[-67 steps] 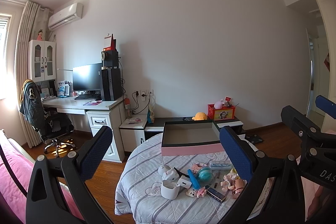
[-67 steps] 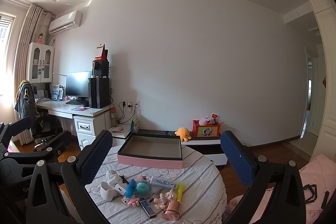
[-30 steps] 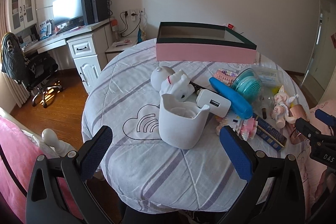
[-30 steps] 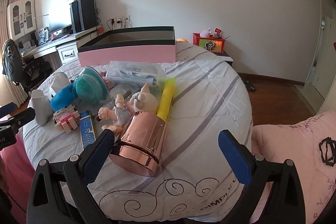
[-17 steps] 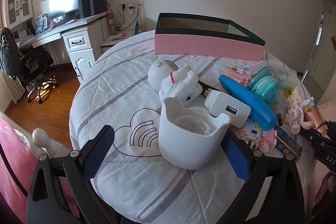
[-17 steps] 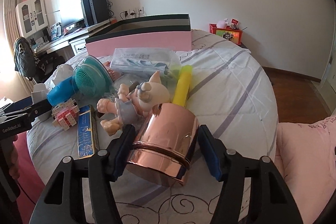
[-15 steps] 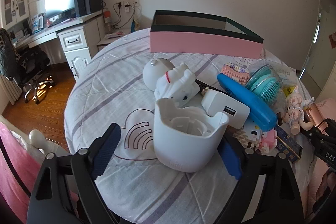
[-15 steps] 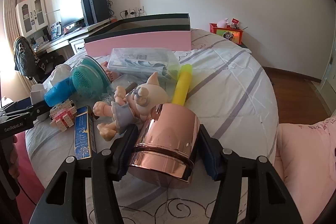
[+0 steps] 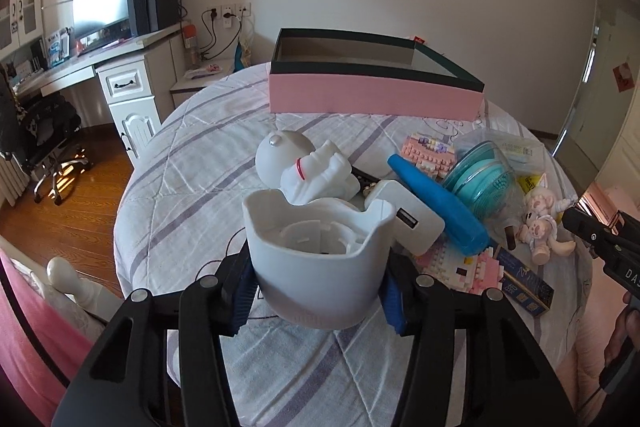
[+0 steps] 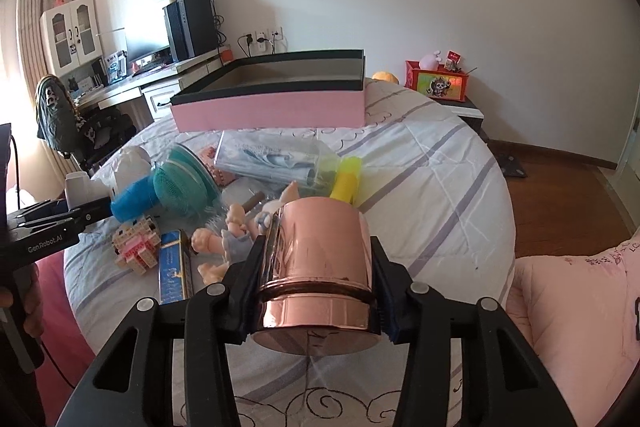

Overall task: Organize rigid objects
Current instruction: 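Carry both items into the pink box and open both grippers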

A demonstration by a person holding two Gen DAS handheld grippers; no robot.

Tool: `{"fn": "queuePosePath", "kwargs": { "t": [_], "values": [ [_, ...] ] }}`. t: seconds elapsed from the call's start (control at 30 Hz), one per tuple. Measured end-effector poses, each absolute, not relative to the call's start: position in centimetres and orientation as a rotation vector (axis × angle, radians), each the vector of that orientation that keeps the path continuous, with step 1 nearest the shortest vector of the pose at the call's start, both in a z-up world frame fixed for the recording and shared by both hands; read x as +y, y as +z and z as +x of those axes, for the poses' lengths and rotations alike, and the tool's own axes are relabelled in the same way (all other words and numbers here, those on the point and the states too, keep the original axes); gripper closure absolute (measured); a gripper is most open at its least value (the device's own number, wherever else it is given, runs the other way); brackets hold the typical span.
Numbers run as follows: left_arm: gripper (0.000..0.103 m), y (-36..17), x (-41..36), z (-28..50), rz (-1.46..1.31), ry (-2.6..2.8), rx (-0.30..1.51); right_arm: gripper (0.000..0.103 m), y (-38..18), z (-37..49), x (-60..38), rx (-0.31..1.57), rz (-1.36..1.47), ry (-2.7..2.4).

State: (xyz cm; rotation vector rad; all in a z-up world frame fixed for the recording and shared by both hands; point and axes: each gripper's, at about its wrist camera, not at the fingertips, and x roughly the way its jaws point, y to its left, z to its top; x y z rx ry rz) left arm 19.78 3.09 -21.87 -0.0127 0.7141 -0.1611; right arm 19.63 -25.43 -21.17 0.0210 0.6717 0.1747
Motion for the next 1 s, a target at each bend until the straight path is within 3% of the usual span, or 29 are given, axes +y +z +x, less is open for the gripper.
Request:
{"fn": "queuePosePath", "kwargs": {
  "t": [0.57, 0.8, 1.0],
  "values": [
    [0.050, -13.5, -0.7, 27.1, 0.083, -0.253, 0.565, 0.055, -16.0, 28.1, -22.8, 0.596, -0.017, 0.305],
    [0.050, -12.3, -2.5, 36.7, 0.110, -0.234, 0.639, 0.055, -13.8, 38.0, -20.4, 0.632, -0.050, 0.343],
    [0.050, -14.5, -3.4, 44.9, 0.116, -0.214, 0.798, 0.055, -16.0, 46.4, -18.1, 0.770, -0.067, 0.340]
  ]
}}
